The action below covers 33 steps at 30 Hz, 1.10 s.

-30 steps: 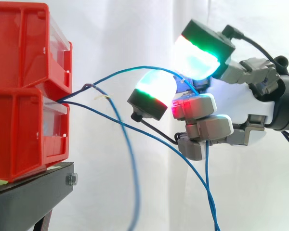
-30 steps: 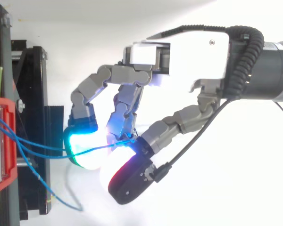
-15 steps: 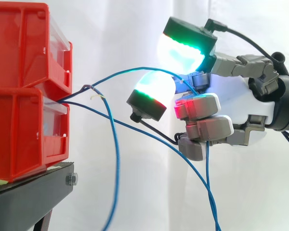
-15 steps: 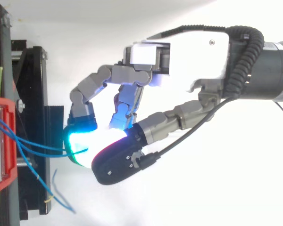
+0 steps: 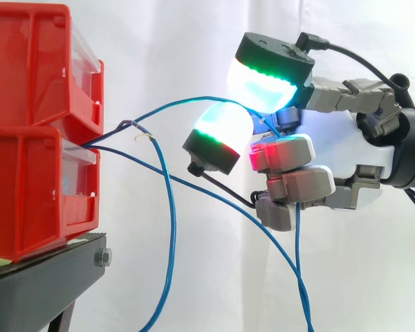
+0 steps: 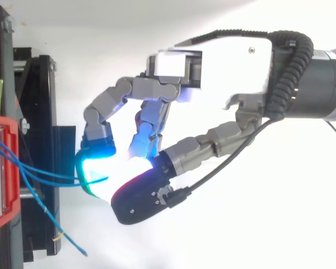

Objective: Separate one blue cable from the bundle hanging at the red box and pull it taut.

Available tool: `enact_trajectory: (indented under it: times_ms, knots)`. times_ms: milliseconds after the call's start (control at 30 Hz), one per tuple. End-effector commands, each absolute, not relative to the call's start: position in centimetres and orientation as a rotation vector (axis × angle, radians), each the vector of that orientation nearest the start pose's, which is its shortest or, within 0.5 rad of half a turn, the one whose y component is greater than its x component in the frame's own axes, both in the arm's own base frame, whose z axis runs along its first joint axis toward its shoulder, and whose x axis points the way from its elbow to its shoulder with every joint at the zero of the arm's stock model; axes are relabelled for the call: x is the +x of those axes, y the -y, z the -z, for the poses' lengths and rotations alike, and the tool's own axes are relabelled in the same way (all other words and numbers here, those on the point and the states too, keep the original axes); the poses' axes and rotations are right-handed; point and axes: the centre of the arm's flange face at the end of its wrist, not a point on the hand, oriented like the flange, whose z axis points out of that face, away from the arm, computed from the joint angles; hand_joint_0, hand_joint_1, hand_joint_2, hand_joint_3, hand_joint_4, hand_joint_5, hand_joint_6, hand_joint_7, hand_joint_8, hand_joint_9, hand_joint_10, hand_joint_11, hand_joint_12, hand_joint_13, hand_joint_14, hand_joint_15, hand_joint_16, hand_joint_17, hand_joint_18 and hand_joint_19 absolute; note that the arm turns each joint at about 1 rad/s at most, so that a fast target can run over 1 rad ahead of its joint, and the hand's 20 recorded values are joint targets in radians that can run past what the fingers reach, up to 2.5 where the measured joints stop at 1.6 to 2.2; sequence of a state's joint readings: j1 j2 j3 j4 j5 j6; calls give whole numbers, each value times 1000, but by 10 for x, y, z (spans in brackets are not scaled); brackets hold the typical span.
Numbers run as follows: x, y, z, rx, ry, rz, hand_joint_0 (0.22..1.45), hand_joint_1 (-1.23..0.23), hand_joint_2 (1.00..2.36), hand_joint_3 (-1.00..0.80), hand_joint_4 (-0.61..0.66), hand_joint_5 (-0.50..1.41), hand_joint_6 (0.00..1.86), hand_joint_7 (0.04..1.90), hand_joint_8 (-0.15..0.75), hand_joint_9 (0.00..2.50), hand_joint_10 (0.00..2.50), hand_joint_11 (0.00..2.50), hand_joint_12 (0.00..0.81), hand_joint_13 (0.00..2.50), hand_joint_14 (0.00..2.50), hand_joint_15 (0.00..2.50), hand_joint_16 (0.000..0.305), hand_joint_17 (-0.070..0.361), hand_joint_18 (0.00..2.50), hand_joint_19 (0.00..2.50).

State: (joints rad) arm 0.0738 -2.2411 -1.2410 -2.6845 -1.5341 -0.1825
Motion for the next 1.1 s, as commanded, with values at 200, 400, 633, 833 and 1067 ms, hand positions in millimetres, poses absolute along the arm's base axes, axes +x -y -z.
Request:
enact_trajectory:
  times_ms: [200,400,633,833,1067]
  knots:
    - [752,82,-277,981,-1218,-1152,696,-803,1016,-285,185,-193,825,969,358,1178,23,1155,412,1304,29,976,48,108,1088,775]
    - [752,81,-276,989,-1220,-1152,698,-820,1018,-254,167,-196,832,943,355,1164,24,1143,411,1290,28,971,48,108,1083,774]
    - [751,79,-275,1001,-1234,-1146,679,-796,1024,-142,144,-200,860,967,359,1176,23,1159,414,1291,27,972,47,106,1081,783]
    - [751,78,-275,1000,-1235,-1147,597,-715,1000,-500,177,-197,835,1006,360,1188,23,1153,411,1306,27,968,48,108,1087,792]
    - [751,78,-275,1000,-1235,-1147,609,-575,1001,-480,177,-176,799,1028,356,1225,24,1107,401,1326,27,980,48,108,1101,810]
